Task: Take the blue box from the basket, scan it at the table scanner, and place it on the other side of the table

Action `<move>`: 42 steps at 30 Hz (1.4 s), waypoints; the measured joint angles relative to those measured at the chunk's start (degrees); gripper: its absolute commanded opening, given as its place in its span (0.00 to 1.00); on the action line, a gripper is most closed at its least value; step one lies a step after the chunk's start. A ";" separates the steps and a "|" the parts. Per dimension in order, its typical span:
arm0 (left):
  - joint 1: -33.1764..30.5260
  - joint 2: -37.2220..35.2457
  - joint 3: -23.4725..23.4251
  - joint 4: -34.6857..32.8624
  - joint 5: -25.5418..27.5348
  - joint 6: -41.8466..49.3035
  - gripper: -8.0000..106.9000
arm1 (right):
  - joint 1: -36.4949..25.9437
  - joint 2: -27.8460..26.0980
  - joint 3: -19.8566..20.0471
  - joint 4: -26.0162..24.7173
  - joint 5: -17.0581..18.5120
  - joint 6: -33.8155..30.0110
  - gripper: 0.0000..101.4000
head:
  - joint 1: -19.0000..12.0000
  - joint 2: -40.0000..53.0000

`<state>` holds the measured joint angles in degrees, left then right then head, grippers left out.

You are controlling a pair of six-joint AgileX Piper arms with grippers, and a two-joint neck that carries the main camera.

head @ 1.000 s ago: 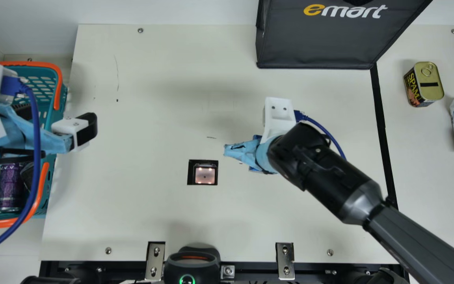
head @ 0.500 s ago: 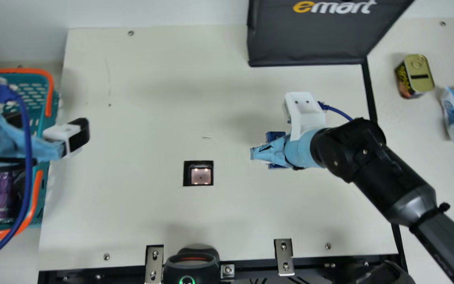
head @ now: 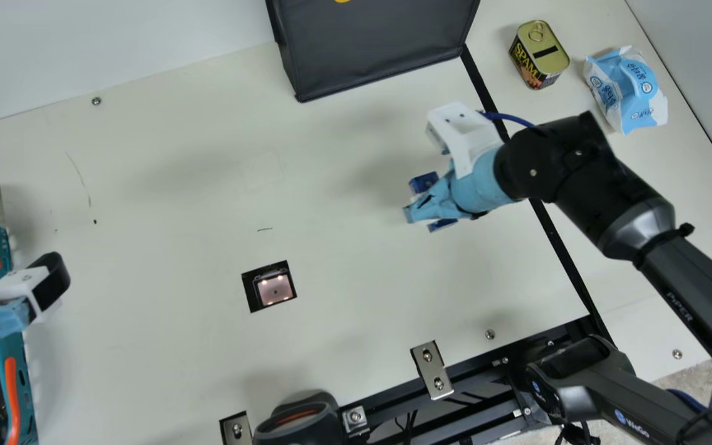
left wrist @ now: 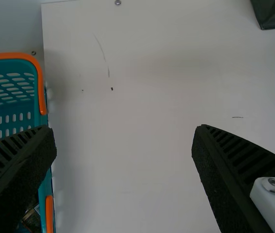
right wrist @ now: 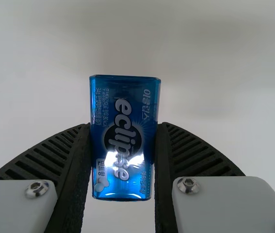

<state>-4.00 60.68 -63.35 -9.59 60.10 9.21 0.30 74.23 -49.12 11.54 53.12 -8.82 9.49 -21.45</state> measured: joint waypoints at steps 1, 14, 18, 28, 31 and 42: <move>0.00 0.00 0.00 0.00 0.00 0.00 0.85 | -1.33 -0.06 0.27 0.15 0.05 -1.39 0.00 | 0.00 0.00; 0.00 0.00 0.00 0.00 0.00 0.00 0.85 | -20.98 1.74 0.21 -0.10 0.35 -16.13 0.00 | 0.00 0.00; 0.00 0.00 0.00 0.00 0.00 0.00 0.85 | -25.78 3.17 -0.47 -0.27 -0.73 -19.81 0.00 | 0.00 0.00; 0.00 0.00 0.00 0.00 0.00 0.00 0.85 | -34.33 7.71 -2.33 -0.54 -4.36 -27.12 0.00 | 0.00 0.00; 0.00 0.00 0.00 0.00 0.00 0.00 0.85 | -35.92 9.46 -2.83 -0.54 -5.53 -28.81 0.00 | 0.00 0.00; 0.00 0.00 0.00 0.00 0.00 0.00 0.85 | -37.85 15.47 -5.76 -1.25 -10.41 -30.91 0.00 | 0.00 0.00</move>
<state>-4.00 60.68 -63.35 -9.59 60.10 9.21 -37.56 89.70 -54.88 10.30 42.71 -39.72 9.49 -21.45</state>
